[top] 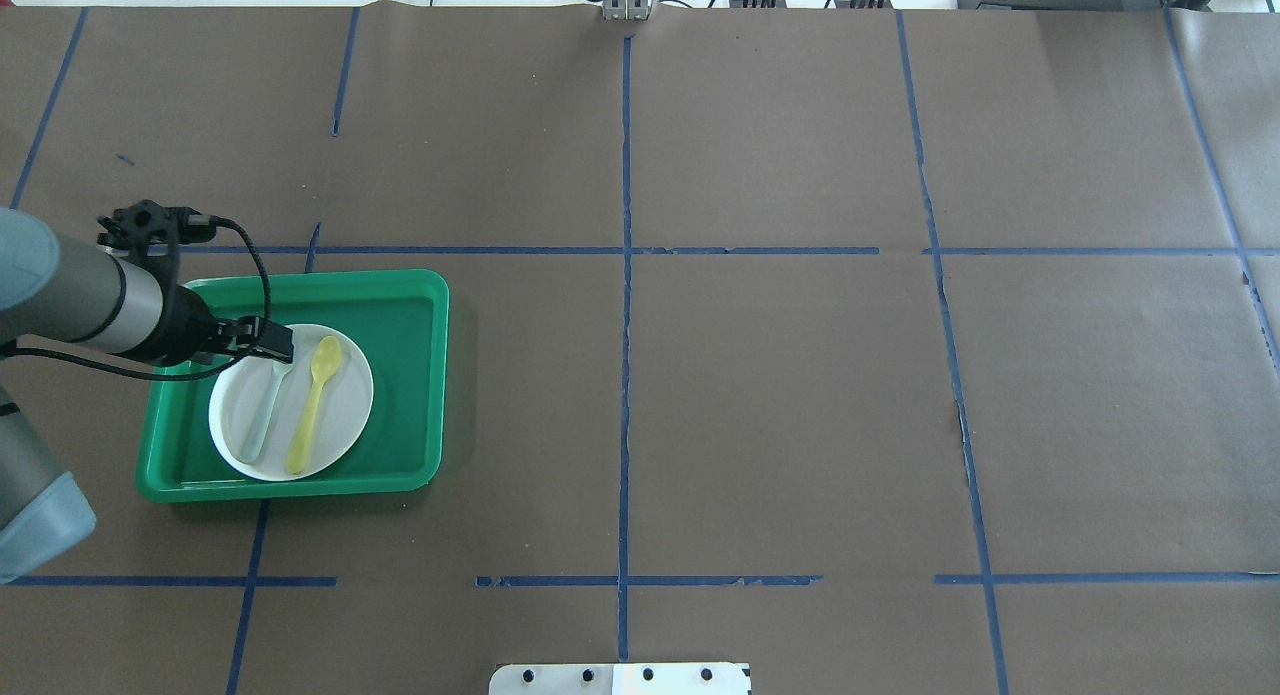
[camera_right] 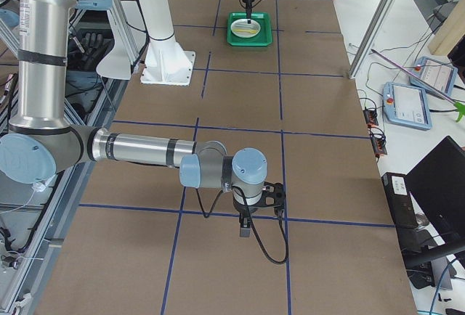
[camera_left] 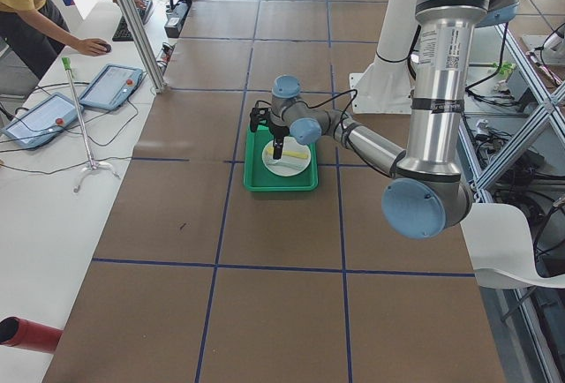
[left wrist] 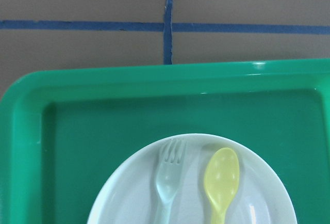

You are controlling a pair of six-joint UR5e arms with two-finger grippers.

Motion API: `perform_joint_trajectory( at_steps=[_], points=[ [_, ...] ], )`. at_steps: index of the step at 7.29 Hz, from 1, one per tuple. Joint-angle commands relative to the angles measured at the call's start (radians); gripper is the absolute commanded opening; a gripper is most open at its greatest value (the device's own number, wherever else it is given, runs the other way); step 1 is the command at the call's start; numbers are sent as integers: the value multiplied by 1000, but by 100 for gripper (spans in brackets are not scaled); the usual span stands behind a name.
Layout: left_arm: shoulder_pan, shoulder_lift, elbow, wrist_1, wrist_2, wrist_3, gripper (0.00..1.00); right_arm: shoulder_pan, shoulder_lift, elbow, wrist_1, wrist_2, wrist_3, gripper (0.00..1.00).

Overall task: Place spoon
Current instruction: 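Move the left gripper over the yellow spoon on the white plate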

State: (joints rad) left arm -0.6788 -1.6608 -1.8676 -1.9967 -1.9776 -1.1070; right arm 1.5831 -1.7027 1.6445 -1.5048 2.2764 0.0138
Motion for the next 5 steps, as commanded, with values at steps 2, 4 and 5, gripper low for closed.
perform_joint_trajectory(
  at_steps=[2,4,5],
  points=[
    [42,-14,19,-1,11,-16,46,0,0,0,0,0,0,100],
    [50,-34,50,1,10,-23,46,0,0,0,0,0,0,100],
    [50,-36,54,1,10,-24,46,0,0,0,0,0,0,100]
  ],
)
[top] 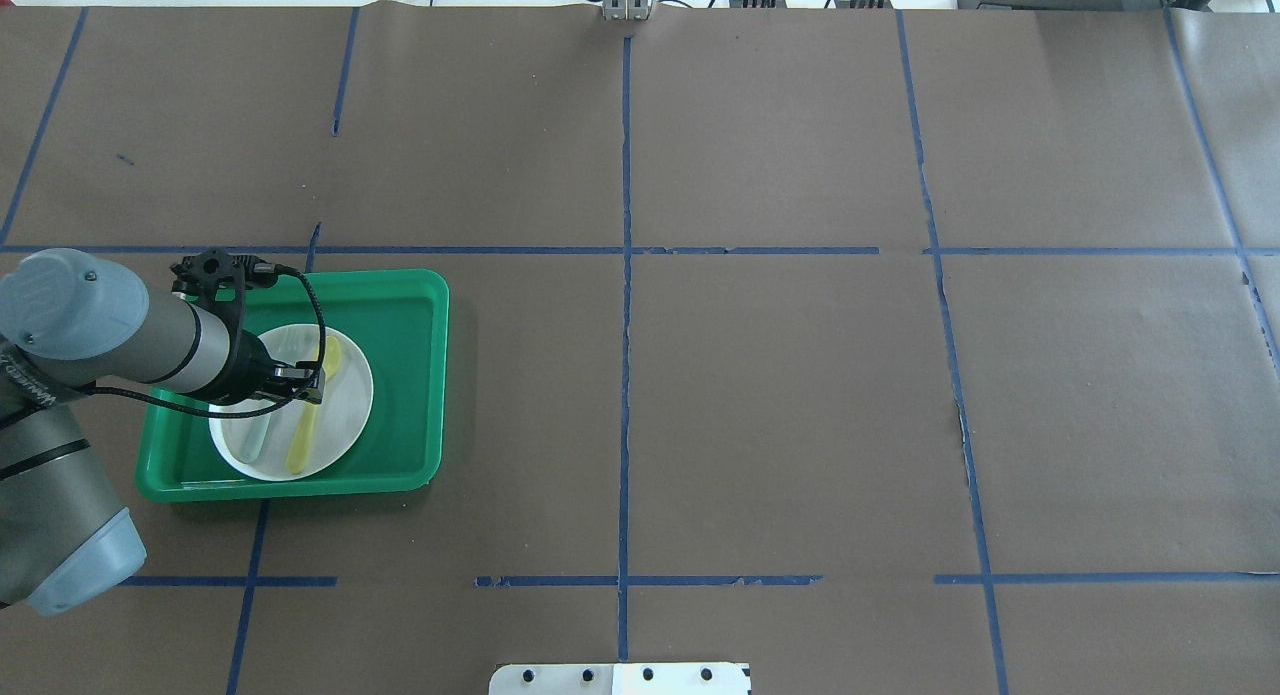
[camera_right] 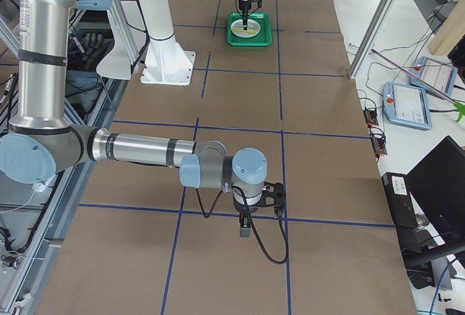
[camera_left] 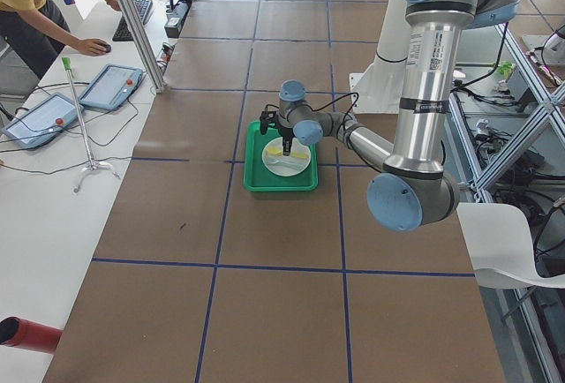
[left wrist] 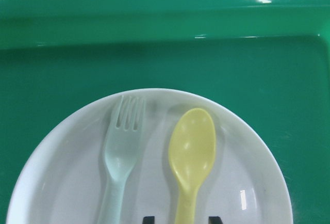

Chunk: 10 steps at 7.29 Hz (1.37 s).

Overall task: Place spoon
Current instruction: 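Move the left gripper over the yellow spoon on the white plate, then lower the left gripper and close it on the yellow spoon handle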

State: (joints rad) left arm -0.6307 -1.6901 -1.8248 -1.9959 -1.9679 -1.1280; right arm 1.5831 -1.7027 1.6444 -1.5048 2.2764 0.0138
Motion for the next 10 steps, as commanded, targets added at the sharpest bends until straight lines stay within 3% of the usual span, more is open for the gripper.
perform_joint_trajectory(
  at_steps=[1,6,7,8,10],
  points=[
    [2,-6,13,0,0,-2,47,0,0,0,0,0,0,100],
    [9,-22,39,0,-2,-2,44,0,0,0,2,0,0,100],
    [8,-22,41,0,-3,-2,18,0,0,0,0,0,0,100],
    [8,-23,38,0,-6,-4,0,0,0,0,0,0,0,100],
    [-3,-20,19,0,-9,-1,0,0,0,0,0,0,0,100]
  ],
)
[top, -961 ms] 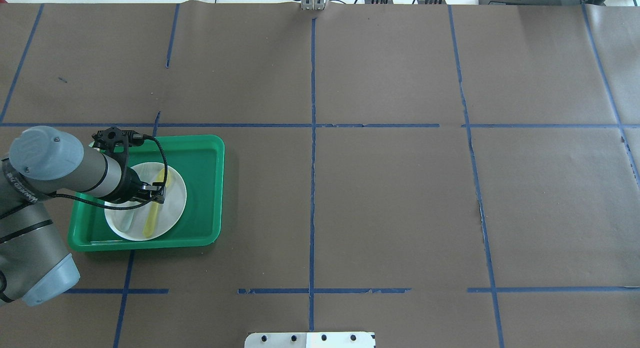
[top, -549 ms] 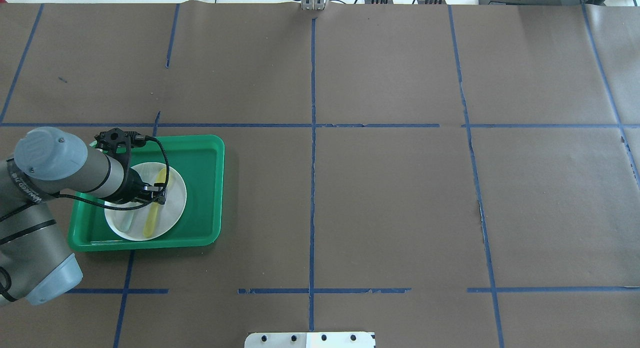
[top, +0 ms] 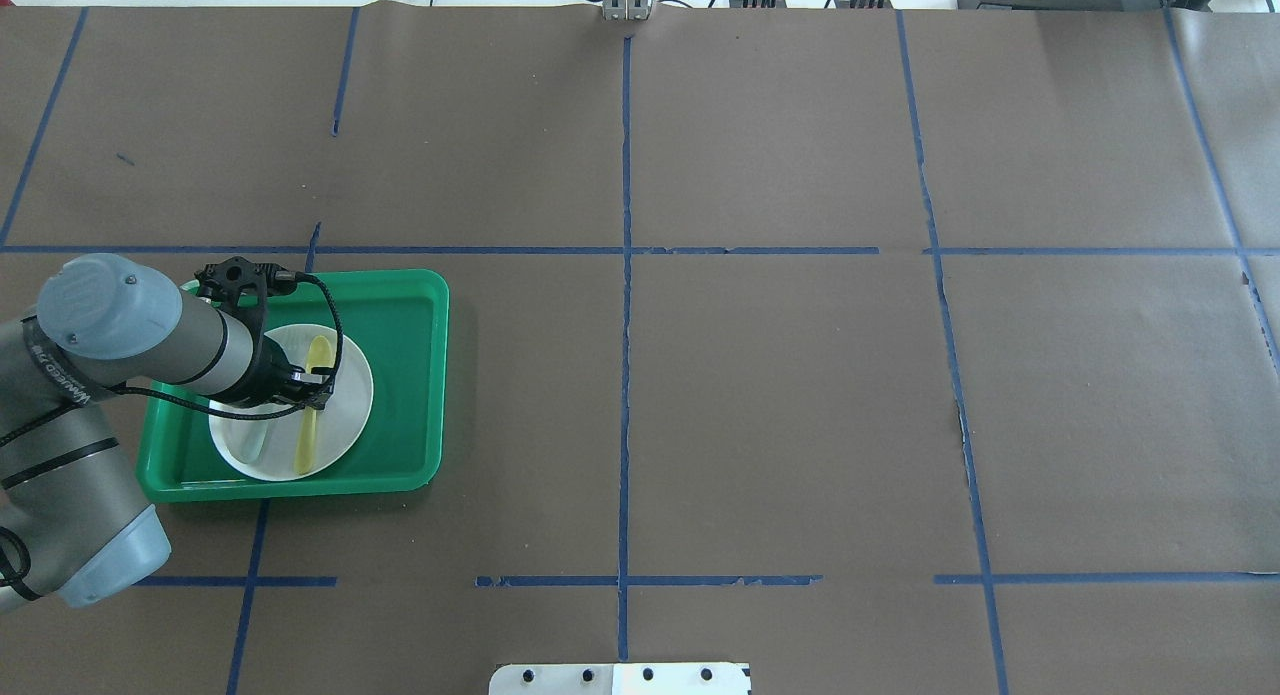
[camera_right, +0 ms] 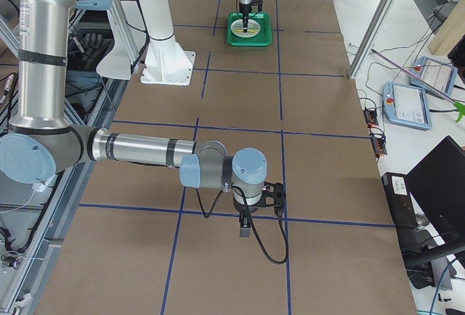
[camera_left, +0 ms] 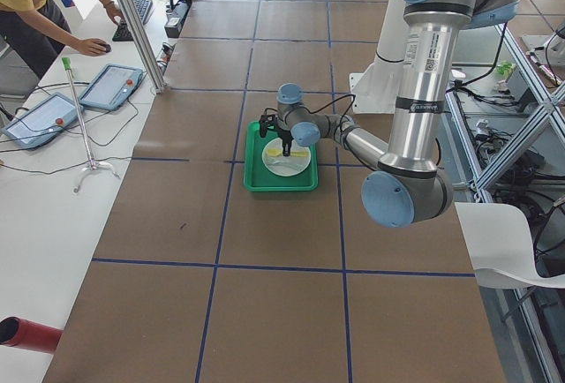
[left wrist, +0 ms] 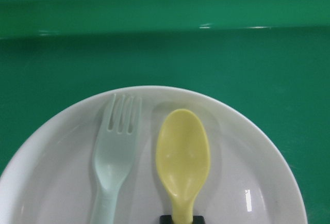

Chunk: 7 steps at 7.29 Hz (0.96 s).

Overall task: Place spoon
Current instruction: 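Lower the left gripper and close it on the yellow spoon handle, then carry the spoon off the plate and set it on the tray beside it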

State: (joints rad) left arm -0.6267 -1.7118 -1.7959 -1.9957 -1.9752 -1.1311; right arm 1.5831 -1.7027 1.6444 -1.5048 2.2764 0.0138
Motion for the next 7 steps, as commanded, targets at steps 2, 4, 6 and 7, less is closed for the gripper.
perform_joint_trajectory(
  at_steps=[2,4,6,7],
  points=[
    [-13,-35,-75,128,-2,-9,0,0,0,0,1,0,0,100],
    [-5,-185,-21,215,2,-76,0,0,0,0,0,0,-2,100],
    [7,-222,32,213,2,-93,0,0,0,0,0,0,0,100],
    [8,-220,32,213,4,-91,10,0,0,0,0,0,0,100]
  ],
)
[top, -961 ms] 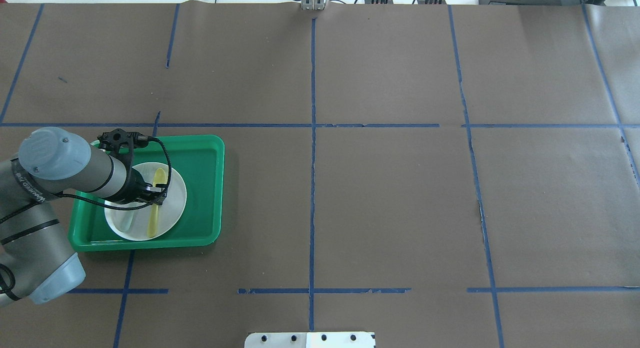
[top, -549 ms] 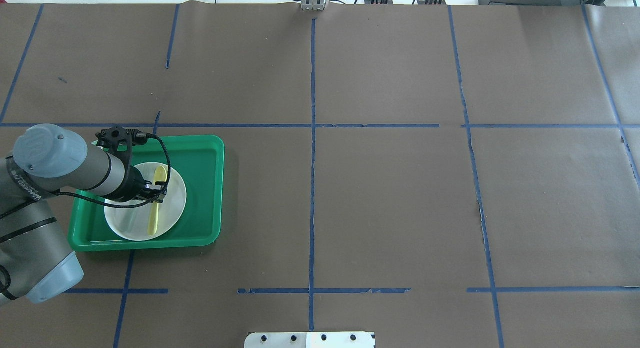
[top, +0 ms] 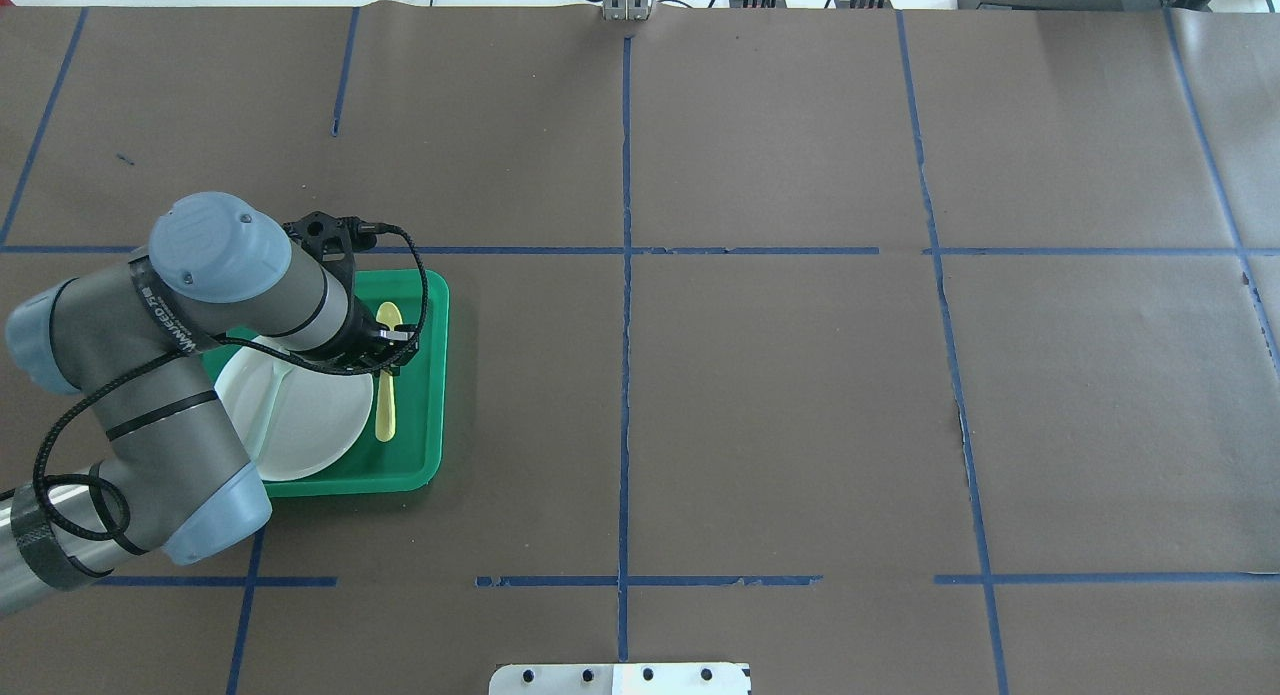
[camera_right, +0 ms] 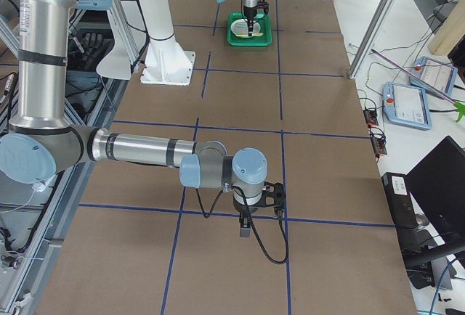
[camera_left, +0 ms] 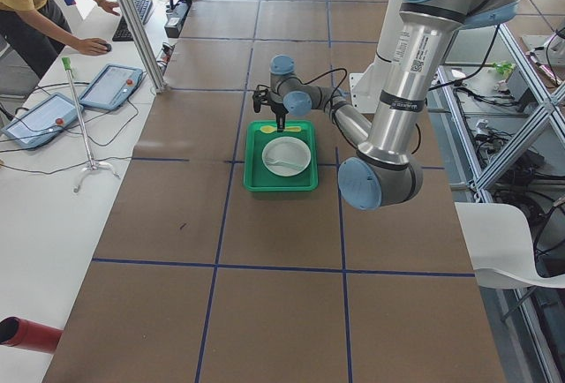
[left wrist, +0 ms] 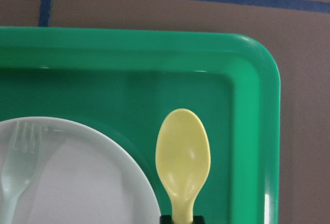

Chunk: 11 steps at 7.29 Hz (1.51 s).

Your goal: Place spoon

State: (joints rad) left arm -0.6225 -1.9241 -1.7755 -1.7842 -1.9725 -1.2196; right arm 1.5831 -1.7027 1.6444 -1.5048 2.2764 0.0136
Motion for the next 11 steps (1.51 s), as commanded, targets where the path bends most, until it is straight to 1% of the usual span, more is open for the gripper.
perform_joint_trajectory(
  at_steps=[1,3,4,5,6,8,9,10,11],
  points=[
    [4,0,10,2,3,0,99,0,0,0,0,0,0,100],
    [-11,7,-16,3,-6,11,100,0,0,0,0,0,0,100],
    [-43,40,-68,6,-9,17,100,0,0,0,0,0,0,100],
    [-127,91,-123,11,-32,132,100,0,0,0,0,0,0,100],
    [-240,152,-161,67,-111,339,100,0,0,0,0,0,0,100],
    [-543,264,-145,126,-199,794,100,0,0,0,0,0,0,100],
    [-691,302,-113,175,-227,981,100,0,0,0,0,0,0,100],
    [-823,322,-49,224,-239,1199,100,0,0,0,0,0,-1,100],
    [-932,379,8,238,-279,1297,100,0,0,0,0,0,-1,100]
  ],
)
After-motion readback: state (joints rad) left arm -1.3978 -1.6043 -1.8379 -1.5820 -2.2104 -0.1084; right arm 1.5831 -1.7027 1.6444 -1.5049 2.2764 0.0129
